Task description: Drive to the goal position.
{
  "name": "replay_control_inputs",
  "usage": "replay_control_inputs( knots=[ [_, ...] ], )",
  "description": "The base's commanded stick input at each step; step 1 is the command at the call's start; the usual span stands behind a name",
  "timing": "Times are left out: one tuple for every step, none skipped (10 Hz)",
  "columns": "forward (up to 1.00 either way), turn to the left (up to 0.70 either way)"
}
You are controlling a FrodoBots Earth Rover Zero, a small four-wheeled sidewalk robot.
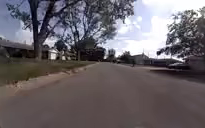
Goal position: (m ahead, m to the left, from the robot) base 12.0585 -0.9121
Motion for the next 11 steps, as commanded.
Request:
replay_control_inputs(
  knots=[
    [1.00,0.03],
    [1.00,0.03],
    [1.00,0.03],
    [1.00,0.03],
    [1.00,0.03],
    [1.00,0.03],
    [1.00,0.03],
    [1.00,0.03],
    [1.00,0.03],
    [1.00,0.03],
    [1.00,0.03]
  ],
)
